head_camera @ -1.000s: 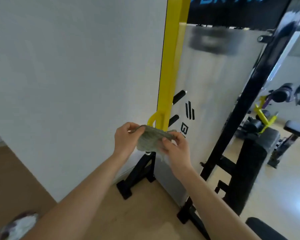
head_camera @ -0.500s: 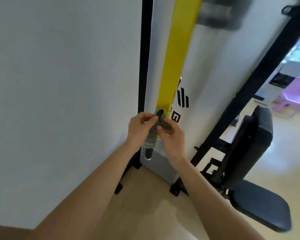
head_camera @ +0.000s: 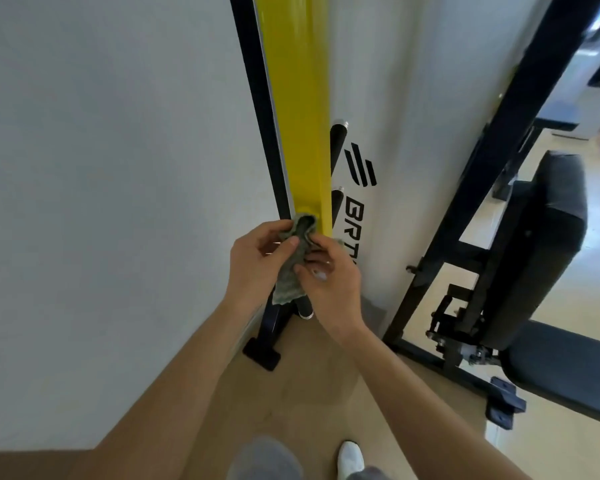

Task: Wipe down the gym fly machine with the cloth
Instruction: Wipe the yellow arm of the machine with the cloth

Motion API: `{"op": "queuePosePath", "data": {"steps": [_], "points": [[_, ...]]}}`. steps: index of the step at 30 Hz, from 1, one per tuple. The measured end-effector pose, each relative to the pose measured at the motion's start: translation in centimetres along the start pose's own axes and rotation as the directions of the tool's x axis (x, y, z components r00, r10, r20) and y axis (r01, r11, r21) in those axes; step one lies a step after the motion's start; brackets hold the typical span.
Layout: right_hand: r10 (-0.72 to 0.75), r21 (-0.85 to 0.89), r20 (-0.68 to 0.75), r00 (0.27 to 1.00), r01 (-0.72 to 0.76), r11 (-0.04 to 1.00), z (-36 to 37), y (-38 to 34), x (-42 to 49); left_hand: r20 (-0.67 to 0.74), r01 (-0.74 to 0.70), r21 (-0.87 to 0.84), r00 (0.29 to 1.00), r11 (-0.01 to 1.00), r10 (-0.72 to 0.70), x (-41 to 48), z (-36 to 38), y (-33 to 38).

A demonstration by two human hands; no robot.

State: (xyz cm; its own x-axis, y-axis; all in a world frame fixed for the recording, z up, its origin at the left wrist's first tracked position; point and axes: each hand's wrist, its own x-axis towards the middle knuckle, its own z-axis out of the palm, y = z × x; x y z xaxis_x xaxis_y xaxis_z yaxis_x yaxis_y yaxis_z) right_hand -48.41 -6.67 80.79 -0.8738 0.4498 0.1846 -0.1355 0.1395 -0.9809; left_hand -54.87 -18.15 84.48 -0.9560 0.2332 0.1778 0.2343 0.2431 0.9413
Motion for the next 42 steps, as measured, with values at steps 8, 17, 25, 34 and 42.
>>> {"op": "queuePosePath", "data": {"steps": [8,17,25,34,42], "points": [[-0.070,0.020,0.021,0.997,0.070,0.997,0.8,-0.6,3.5,0.062,0.014,-0.118,0.998,0.993,-0.007,3.8,-0.2,-0.7],[-0.041,0.079,-0.159,0.986,0.054,0.995,2.7,-0.1,0.6,0.100,0.078,-0.208,0.993,0.975,-0.059,2.8,-2.8,-2.5],[-0.160,-0.111,-0.403,0.901,0.126,0.986,3.8,-1.2,0.0,0.097,-0.119,-0.149,0.986,0.982,0.135,3.6,-4.0,-2.6],[-0.094,-0.091,-0.436,0.895,0.060,0.994,4.4,-3.1,5.4,0.203,-0.054,-0.222,0.974,0.974,0.101,7.8,-1.8,-0.8],[-0.111,-0.032,-0.398,0.910,0.107,0.994,3.5,-3.4,6.3,0.214,-0.071,-0.227,0.969,0.971,0.121,8.9,-1.7,0.6]]}}
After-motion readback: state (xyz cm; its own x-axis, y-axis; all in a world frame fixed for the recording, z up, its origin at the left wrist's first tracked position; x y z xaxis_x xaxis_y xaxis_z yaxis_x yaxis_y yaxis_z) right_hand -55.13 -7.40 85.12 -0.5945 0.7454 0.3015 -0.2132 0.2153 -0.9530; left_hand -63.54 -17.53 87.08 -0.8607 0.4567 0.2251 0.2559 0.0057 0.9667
